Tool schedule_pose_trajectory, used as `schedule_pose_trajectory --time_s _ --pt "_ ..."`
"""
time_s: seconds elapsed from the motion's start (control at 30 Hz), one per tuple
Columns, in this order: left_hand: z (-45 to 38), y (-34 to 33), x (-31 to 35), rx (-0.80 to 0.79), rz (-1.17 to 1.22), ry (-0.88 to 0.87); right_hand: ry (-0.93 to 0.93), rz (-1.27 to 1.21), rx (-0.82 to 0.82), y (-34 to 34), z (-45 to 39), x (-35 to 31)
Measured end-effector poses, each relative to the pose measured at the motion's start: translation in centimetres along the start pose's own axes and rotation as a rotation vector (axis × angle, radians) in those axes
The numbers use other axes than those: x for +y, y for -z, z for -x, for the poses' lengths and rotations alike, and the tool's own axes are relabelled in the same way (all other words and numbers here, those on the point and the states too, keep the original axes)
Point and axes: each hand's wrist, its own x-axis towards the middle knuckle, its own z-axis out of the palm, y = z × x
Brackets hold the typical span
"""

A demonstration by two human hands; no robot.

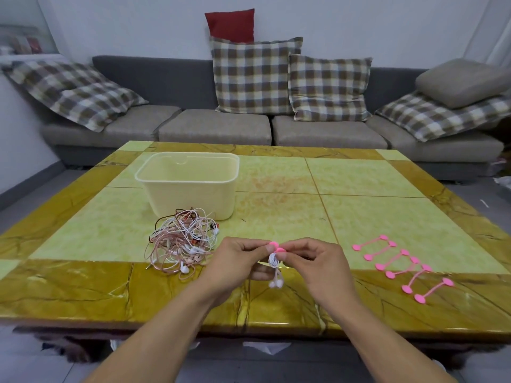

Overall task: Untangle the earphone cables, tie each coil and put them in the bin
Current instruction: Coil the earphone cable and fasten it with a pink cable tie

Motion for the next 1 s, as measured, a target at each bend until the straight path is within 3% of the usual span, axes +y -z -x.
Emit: schedule_pose_trajectory --time_s 0.23,0.43,0.77,1.0 --pt "-0.5 -0.5 -1.2 0.031 0.175 0.076 0.010 0.060 -0.008 0.0 -0.4 0.6" --pt "-0.5 -0.6 -0.9 -0.021 0.110 0.042 -0.024 0.080 0.061 0.4 -0.8 0.6" --pt "-0.4 -0.7 -1.2 -0.075 -0.101 -0.044 0.017 0.228 -0.004 1.1 -1.0 0.6" --pt "-0.4 -1.1 -1.5 0.039 -0.197 -0.104 0.019 0.303 -0.055 1.3 -1.5 0.8"
